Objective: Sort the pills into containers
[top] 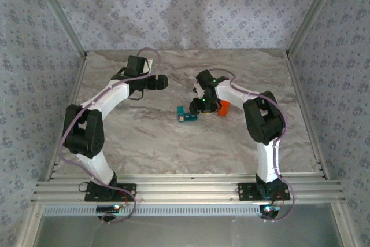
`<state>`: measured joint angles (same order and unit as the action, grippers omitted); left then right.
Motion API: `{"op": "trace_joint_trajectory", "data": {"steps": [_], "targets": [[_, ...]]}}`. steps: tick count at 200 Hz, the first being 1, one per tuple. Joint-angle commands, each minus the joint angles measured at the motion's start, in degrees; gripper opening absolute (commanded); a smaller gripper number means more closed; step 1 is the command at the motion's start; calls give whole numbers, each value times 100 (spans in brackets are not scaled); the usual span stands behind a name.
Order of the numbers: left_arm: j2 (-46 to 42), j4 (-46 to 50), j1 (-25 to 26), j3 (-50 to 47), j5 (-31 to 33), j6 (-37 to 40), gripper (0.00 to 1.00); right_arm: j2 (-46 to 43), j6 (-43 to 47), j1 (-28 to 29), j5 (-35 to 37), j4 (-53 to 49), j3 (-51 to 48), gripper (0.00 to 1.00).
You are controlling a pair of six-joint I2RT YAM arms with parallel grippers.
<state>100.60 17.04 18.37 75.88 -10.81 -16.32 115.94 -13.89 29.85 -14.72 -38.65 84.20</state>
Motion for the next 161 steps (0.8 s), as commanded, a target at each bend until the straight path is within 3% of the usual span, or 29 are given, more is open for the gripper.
{"op": "trace_joint_trajectory", "data": {"steps": [1, 34, 71, 113, 161], "targets": [[150, 214, 22, 194, -207, -82, 91, 112, 18, 41, 84, -109, -36, 56], [325, 317, 70, 315, -365, -129, 77, 181, 57, 48, 108, -127, -48, 53], [611, 547, 131, 570, -564, -206, 42, 227, 86, 64, 177, -153, -112, 51], [917, 818, 243, 869, -727, -188, 15, 280, 98, 85, 237, -190, -128, 50], [1354, 1244, 449, 1267, -979, -113, 7, 315, 108, 115, 279, -222, -123, 49]]}}
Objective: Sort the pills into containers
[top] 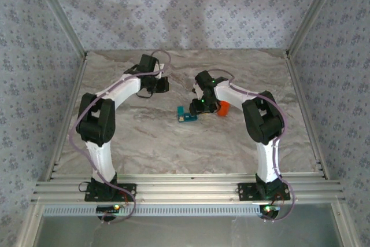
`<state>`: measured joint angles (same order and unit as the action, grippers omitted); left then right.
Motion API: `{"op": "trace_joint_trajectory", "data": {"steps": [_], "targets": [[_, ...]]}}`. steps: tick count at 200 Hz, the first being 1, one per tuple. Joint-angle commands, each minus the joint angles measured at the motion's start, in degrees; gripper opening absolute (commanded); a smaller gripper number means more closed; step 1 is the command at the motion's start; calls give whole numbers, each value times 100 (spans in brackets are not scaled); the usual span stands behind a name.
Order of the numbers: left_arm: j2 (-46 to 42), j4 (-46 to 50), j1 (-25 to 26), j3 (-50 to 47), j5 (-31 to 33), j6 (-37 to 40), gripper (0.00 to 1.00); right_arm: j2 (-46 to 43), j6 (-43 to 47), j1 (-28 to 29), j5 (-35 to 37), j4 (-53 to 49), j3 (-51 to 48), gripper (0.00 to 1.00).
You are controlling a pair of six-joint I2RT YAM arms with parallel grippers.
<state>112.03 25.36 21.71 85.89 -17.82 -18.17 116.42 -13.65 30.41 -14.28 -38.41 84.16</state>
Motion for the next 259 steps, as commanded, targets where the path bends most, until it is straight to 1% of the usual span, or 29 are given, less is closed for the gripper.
{"op": "trace_joint_trajectory", "data": {"steps": [1, 54, 96, 171, 259], "targets": [[221, 418, 118, 273, -280, 75, 6, 267, 83, 55, 234, -246, -123, 49], [734, 921, 380, 693, -510, 172, 2, 276, 30, 77, 268, -245, -180, 47], [864, 1092, 533, 754, -558, 235, 1, 289, 3, 79, 268, -253, -198, 46], [804, 1167, 698, 614, -596, 262, 0, 302, -22, 76, 248, -212, -233, 45], [375, 972, 809, 188, -555, 163, 0, 312, -32, 79, 237, -179, -302, 43]]}}
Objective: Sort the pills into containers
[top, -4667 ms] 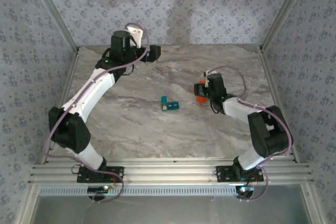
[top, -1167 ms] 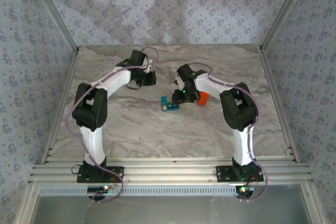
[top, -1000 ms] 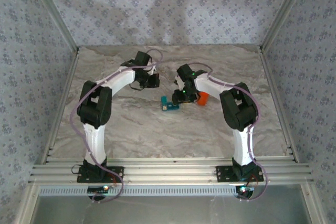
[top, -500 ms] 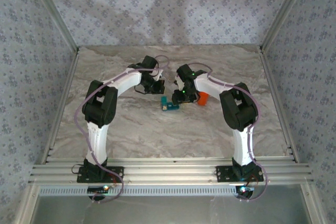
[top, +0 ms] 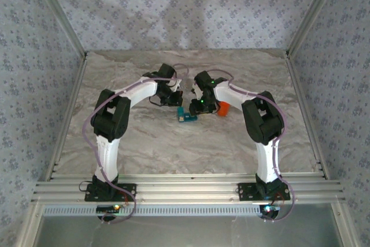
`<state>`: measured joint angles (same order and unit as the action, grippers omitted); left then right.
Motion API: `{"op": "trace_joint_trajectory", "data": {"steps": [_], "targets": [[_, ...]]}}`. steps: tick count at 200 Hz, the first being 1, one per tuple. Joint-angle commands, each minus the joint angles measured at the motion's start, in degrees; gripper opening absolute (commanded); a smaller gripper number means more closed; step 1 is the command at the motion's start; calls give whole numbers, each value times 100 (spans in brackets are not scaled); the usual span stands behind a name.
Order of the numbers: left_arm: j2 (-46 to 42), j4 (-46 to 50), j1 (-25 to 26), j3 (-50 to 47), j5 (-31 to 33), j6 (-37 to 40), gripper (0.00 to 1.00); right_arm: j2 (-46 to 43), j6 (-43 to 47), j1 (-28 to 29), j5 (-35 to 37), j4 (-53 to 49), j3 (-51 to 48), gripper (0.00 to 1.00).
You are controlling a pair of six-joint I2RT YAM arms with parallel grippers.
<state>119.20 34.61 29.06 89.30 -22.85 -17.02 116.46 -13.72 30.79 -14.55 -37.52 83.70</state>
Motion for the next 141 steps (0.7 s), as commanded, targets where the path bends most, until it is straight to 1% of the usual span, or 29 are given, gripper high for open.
{"op": "trace_joint_trajectory", "data": {"steps": [1, 141], "targets": [[-352, 47, 74, -160, -53, 48, 0, 307, -26, 42, 261, -266, -252, 43], [-975, -174, 466, -795, -39, -126, 0, 289, -26, 41, 264, -197, -368, 42]]}}
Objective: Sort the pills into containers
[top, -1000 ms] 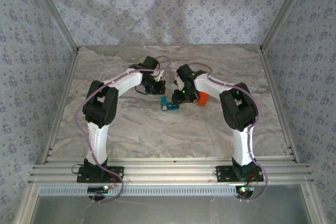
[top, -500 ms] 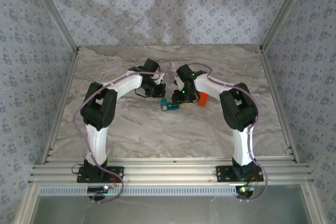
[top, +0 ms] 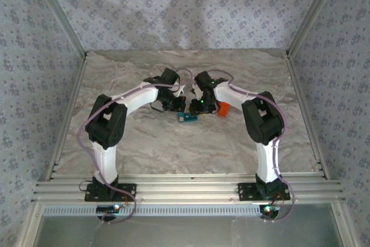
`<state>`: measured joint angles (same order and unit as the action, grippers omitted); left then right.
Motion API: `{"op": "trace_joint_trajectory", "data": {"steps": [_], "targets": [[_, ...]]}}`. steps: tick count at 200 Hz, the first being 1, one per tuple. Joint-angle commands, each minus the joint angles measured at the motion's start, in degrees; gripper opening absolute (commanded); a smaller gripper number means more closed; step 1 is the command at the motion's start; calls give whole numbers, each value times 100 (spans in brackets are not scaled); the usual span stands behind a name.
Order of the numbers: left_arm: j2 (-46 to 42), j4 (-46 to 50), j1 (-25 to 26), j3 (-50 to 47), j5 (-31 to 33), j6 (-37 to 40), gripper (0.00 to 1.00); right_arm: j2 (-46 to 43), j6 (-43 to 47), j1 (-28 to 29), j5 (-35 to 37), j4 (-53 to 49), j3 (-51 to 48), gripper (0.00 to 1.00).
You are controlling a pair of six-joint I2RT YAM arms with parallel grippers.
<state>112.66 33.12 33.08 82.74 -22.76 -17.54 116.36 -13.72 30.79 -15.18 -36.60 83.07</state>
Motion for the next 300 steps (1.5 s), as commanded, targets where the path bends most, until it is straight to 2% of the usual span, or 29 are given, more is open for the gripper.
{"op": "trace_joint_trajectory", "data": {"steps": [1, 128, 300], "targets": [[-327, -25, 61, -146, -42, -74, 0, 300, -26, 41, 325, -292, -307, 42], [-565, -236, 140, -689, 10, -197, 0, 304, -22, 41, 314, -291, -368, 41], [-247, -342, 154, -942, 119, -57, 0, 380, -26, 41, 305, -321, -326, 39]]}}
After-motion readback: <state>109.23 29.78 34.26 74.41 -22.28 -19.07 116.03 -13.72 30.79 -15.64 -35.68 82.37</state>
